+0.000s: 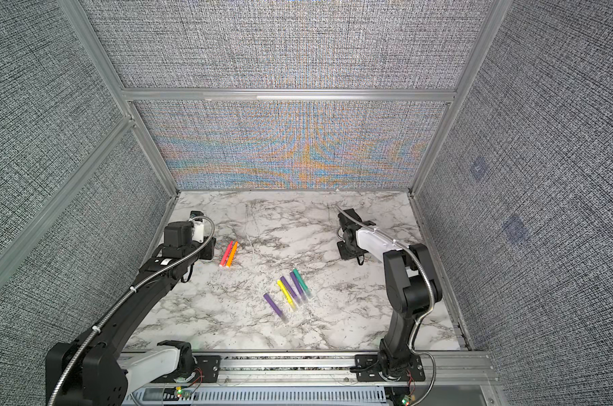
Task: Remove pen caps from pens
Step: Place the pen cap to the middle-right of the table, then pick up the pen from the center of the table.
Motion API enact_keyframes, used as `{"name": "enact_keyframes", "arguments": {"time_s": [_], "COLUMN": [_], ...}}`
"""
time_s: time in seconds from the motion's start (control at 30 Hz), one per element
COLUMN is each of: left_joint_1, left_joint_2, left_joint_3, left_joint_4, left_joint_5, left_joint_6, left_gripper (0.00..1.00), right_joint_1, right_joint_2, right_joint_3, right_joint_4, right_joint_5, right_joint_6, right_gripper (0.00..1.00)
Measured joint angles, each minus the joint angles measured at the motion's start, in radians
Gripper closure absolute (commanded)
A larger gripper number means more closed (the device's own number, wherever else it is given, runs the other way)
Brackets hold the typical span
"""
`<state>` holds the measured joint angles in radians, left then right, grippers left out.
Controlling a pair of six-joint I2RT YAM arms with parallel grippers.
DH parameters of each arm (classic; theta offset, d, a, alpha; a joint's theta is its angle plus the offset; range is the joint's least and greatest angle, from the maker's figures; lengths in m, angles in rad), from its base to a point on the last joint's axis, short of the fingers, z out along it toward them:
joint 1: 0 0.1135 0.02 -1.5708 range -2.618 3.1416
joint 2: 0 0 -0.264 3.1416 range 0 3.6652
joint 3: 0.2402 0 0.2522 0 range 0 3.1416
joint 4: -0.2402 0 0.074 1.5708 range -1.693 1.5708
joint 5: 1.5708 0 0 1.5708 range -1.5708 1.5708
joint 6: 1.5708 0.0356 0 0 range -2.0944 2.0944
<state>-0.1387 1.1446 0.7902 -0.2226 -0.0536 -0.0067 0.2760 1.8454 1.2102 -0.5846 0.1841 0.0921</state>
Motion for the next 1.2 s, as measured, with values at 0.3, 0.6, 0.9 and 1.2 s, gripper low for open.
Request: {"name": "enact_keyframes", "arguments": {"time_s": [0.3, 0.6, 0.9, 1.2], "left_joint_1": [-0.001, -0.001, -0.001, 0.002], "left_joint_2": [-0.063, -0.091, -0.104, -0.139], "left_joint_3": [-0.044, -0.06, -0.071, -0.079], "left_joint_4": [0.048, 0.074, 0.082, 0.089], "left_joint_5": [0.086, 0.124, 0.098, 0.036], "left_joint_6": [-0.019, -0.028, -0.045, -0.06], "left_gripper": [0.49, 0.48, 0.47, 0.43], "right_joint_1": [-0.006, 0.004, 0.119, 0.301], "right_joint_2": [0.083, -0.069, -0.241, -0.32], "right_joint_3": [0.051, 0.019, -0.003, -0.007], "right_joint_4": [-0.017, -0.03, -0.029, -0.019], "right_joint_5": [0.008, 0.029, -0.029, -0.156], "right_joint_6": [0.0, -0.014, -0.019, -0.018], "right_gripper": [0.77, 0.32, 0.3, 0.3]}}
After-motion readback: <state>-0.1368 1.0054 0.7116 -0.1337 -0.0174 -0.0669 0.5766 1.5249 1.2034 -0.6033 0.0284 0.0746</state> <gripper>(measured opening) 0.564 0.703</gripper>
